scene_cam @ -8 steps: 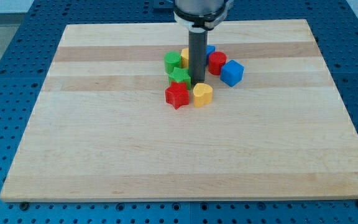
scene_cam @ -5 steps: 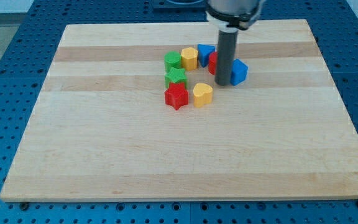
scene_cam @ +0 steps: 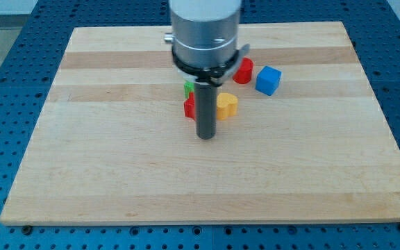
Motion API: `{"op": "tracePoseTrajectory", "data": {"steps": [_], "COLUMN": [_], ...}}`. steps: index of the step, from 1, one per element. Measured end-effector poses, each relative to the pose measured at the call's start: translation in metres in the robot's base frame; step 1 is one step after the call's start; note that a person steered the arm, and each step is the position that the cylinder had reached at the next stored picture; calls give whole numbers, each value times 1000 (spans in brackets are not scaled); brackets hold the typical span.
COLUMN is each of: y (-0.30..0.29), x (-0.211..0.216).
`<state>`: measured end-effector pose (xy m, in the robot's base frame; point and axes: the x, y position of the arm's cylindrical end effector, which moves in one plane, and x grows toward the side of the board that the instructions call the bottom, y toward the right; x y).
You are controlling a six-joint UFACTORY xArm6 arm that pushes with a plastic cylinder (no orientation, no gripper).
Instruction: Push red star into green star
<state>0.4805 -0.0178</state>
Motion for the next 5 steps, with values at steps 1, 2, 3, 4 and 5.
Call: {"op": "tracePoseTrajectory", "data": {"steps": [1,2,3,4,5], "y": [-10,-10,-10,-10,-10], "x": [-6,-17,-26,-34,-40]}}
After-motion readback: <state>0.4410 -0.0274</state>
